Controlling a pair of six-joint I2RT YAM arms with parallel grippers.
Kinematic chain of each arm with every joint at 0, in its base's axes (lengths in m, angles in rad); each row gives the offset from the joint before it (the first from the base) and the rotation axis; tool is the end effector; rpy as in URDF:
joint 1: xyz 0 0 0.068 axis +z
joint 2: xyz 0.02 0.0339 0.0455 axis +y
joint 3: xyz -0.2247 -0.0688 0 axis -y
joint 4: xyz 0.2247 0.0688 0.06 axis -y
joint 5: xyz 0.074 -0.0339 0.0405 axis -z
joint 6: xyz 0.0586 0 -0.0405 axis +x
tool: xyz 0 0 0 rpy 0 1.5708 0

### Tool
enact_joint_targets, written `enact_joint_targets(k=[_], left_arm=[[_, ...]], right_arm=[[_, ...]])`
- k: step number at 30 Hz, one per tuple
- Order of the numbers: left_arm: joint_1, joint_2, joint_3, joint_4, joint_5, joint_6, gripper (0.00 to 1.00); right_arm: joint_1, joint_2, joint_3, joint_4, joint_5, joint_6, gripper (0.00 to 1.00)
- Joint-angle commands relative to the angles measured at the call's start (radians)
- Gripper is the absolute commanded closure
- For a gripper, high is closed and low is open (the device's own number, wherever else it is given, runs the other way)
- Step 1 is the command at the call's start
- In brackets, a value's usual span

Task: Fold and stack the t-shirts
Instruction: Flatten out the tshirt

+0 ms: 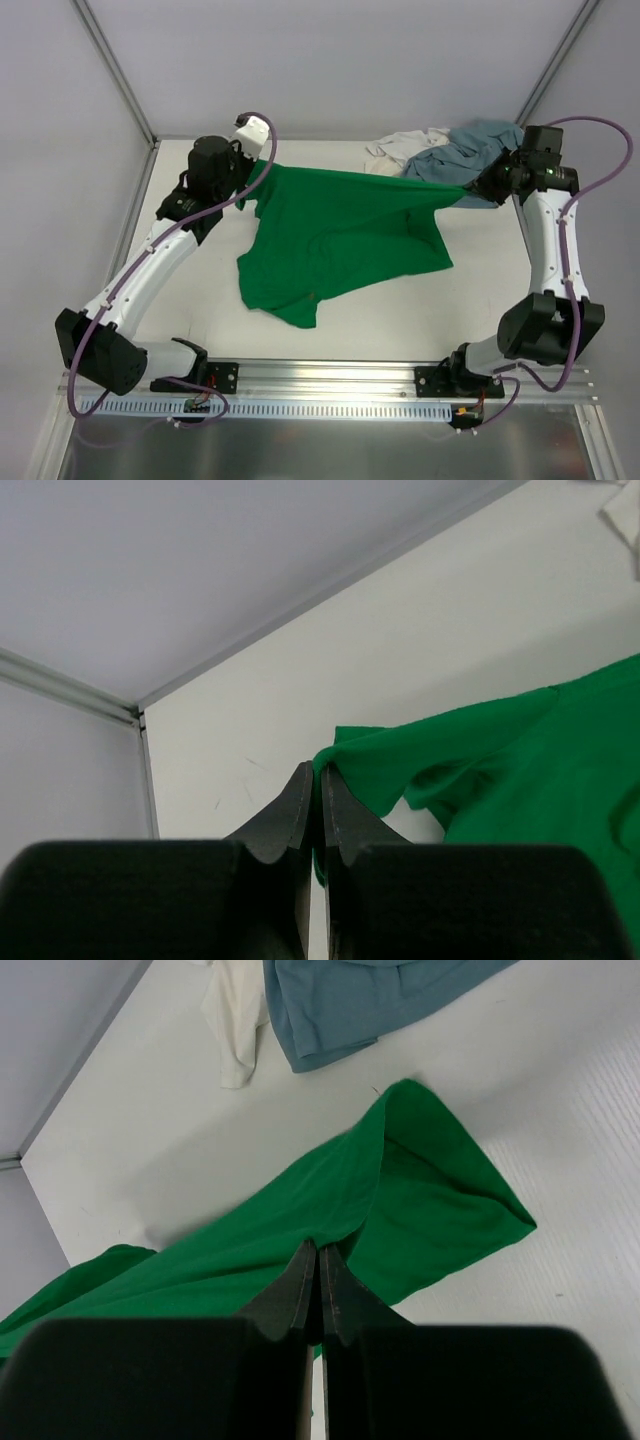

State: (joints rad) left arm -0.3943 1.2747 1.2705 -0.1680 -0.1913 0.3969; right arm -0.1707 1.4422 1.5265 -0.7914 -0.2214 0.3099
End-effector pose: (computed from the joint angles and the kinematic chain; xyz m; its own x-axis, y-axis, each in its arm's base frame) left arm 0.2895 -0.1084 0.3649 -0.0670 0.4389 -0.8960 0.2495 0.8769 0.4109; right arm 0.3074 -0.0399 0.3298 -0.6093 0.4069 -0.6805 0.1964 0.9090 0.3677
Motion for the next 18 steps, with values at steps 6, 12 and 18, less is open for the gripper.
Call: enact_joint_targets(k=[6,12,18], left_arm=[[0.028,0.069,-0.161,0.363,-0.158,0.054,1.00],[0.028,-0.018,-0.126,0.293,-0.134,0.026,1.00],[0.026,-0.184,-0.007,0.136,-0.033,-0.032,1.00]], right_arm=[[0.046,0.185,0.070,0.153,-0.010,-0.041,1.00],[0.097,0.130,0.106,0.143,0.001,-0.052,0.99],[0.117,-0.092,0.121,0.110,-0.006,-0.063,0.99]])
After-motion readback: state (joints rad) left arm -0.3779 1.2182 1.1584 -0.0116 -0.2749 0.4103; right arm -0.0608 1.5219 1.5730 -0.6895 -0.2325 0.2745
